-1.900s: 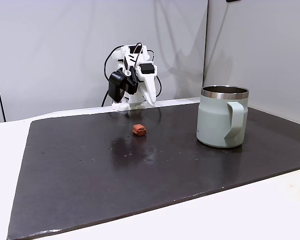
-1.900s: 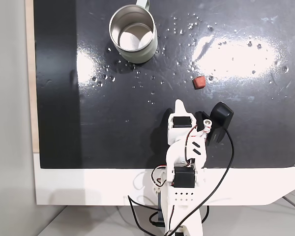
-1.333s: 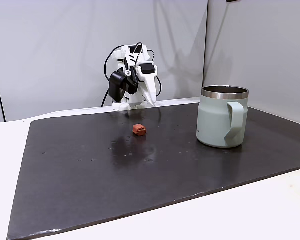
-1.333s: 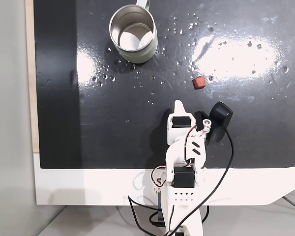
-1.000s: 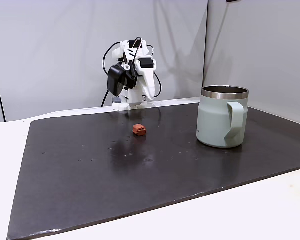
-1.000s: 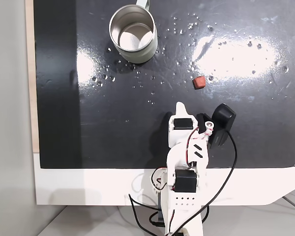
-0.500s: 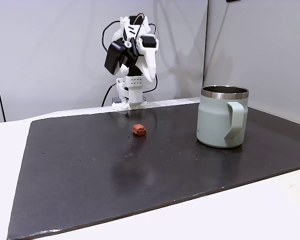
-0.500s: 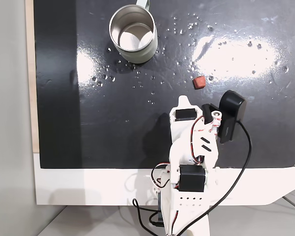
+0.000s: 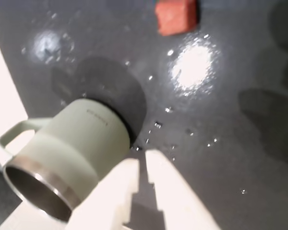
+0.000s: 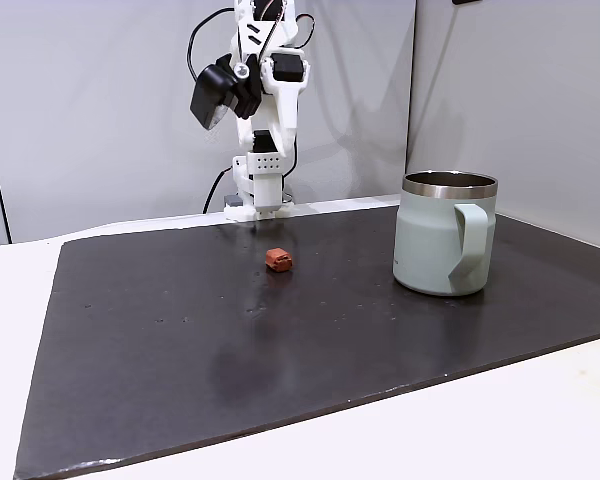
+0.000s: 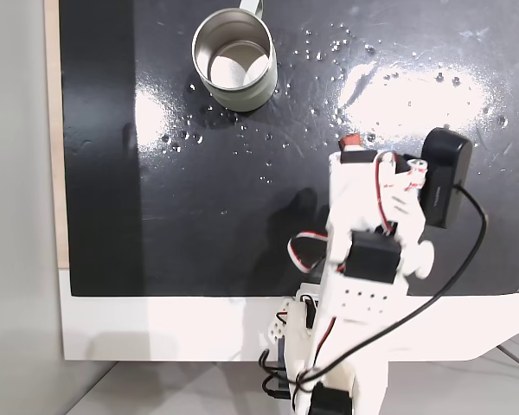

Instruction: Grasp a cube and put it in the cup.

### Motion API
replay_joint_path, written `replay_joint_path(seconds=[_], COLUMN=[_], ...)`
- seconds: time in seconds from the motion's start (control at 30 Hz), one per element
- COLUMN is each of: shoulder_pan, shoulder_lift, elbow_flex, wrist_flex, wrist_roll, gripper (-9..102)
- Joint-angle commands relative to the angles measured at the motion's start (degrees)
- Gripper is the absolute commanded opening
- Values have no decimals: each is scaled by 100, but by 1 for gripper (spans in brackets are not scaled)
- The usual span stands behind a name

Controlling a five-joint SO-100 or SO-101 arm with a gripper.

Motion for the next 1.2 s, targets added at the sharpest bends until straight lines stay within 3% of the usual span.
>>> replay_joint_path(seconds=[0.0, 0.47, 1.17], shoulder_pan=[70, 193, 413], shoulder_lift=[-562, -2742, -3990], elbow_flex=[-773, -2162, -2813], wrist_flex=[123, 668, 712], wrist_roll=[-114, -738, -1512], gripper=[0, 0, 0])
